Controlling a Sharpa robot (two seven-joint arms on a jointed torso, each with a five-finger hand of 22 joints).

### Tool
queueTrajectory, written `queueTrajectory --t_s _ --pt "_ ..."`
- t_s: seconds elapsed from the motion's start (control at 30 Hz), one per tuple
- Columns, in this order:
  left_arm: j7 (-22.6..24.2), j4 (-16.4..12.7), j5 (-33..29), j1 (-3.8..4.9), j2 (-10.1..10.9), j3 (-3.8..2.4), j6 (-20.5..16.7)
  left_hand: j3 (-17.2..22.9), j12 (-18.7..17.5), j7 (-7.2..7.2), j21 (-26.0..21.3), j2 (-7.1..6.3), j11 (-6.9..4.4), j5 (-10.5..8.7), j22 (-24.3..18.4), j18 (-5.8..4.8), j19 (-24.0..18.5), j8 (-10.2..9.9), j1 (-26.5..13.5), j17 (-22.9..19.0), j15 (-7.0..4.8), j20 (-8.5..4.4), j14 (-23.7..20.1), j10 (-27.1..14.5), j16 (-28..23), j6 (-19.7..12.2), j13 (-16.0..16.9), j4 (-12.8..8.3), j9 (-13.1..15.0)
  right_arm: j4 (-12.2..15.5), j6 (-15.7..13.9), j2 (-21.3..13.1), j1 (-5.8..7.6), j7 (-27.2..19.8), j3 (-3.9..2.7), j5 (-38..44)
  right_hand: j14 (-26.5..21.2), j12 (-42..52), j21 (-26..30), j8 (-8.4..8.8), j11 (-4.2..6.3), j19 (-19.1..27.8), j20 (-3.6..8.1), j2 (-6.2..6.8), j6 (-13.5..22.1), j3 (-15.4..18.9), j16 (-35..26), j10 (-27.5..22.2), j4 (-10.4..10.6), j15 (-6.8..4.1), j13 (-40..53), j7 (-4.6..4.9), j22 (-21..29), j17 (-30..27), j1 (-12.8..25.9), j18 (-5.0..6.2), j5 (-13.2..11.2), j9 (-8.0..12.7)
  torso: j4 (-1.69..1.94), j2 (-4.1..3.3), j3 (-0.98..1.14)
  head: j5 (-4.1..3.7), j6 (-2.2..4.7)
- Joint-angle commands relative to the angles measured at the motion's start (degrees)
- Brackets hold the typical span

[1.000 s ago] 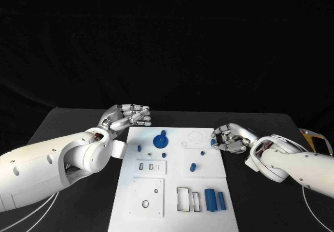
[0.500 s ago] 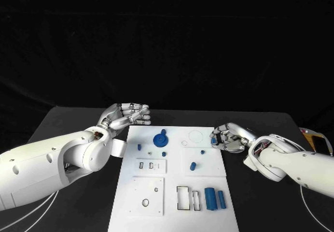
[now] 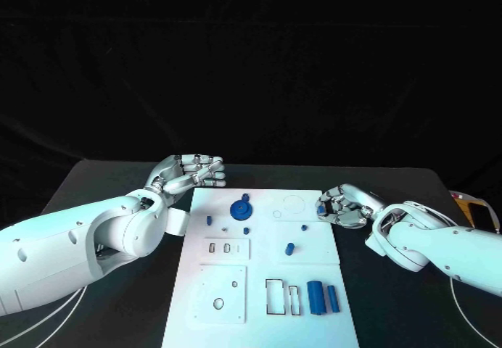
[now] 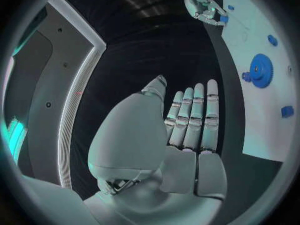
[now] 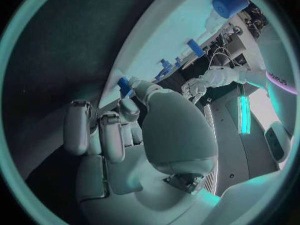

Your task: Assemble the parts on the task board

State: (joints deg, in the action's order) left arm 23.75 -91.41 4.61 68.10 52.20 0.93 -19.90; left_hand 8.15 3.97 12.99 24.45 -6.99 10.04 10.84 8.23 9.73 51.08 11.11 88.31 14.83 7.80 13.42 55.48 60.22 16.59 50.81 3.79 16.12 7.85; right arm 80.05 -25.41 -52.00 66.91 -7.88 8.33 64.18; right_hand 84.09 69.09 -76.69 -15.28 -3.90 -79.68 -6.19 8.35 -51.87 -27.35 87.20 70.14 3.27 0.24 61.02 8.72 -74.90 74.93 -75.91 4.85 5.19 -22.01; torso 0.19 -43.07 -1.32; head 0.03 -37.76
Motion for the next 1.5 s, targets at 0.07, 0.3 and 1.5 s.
queueTrajectory --t_s 0.07,0.3,1.5 --pt "0.5 -0.2 -0.1 0.03 0.0 -0.04 0.9 0.5 -0.2 0.36 0.4 0.07 0.22 -0.31 0.0 0.57 -0.3 -0.3 0.4 0.1 0.0 0.02 -0.6 -0.2 -0.2 -0.3 0.0 0.0 -0.1 -0.1 -0.7 0.1 -0.06 0.0 0.0 0.1 3.7 0.9 -0.5 -0.78 0.27 -0.5 0.27 -1.0 -1.0 -0.9 0.2 1.0 -0.1 -0.57 0.8 -0.27 -2.8 5.3 -0.1 -1.04 -0.7 -0.3 0.03 0.02 -0.01 -0.11 -0.05" --pt "0.5 -0.2 -0.1 0.03 0.0 -0.04 0.9 0.5 -0.2 0.36 0.4 0.07 0.22 -0.31 0.0 0.57 -0.3 -0.3 0.4 0.1 0.0 0.02 -0.6 -0.2 -0.2 -0.3 0.0 0.0 -0.1 0.0 -1.7 0.0 -0.06 -0.4 0.0 -0.3 3.8 1.9 -1.0 -1.36 0.54 -1.0 0.5 -1.56 -1.6 -1.8 0.2 2.0 -0.4 -0.82 2.1 -0.59 -3.4 5.6 0.1 -1.19 -1.5 -0.4 0.07 0.02 -0.02 -0.15 -0.08" --pt "0.1 3.7 -0.1 0.02 -2.6 0.0 1.5 0.6 -0.2 0.37 0.5 0.05 0.26 -0.32 0.1 0.57 -0.5 -0.3 0.5 0.2 0.05 0.07 -0.7 -0.3 -0.2 -0.3 0.0 0.0 -0.1 15.3 -4.6 11.5 0.94 17.8 -0.07 9.3 4.1 4.6 -1.5 -3.08 1.3 -1.5 1.22 -2.69 -2.6 -4.2 0.4 4.8 -1.9 -1.53 5.8 -1.41 -4.1 6.4 0.8 -1.35 -1.2 -1.1 0.4 2.26 -0.79 1.29 -1.84"
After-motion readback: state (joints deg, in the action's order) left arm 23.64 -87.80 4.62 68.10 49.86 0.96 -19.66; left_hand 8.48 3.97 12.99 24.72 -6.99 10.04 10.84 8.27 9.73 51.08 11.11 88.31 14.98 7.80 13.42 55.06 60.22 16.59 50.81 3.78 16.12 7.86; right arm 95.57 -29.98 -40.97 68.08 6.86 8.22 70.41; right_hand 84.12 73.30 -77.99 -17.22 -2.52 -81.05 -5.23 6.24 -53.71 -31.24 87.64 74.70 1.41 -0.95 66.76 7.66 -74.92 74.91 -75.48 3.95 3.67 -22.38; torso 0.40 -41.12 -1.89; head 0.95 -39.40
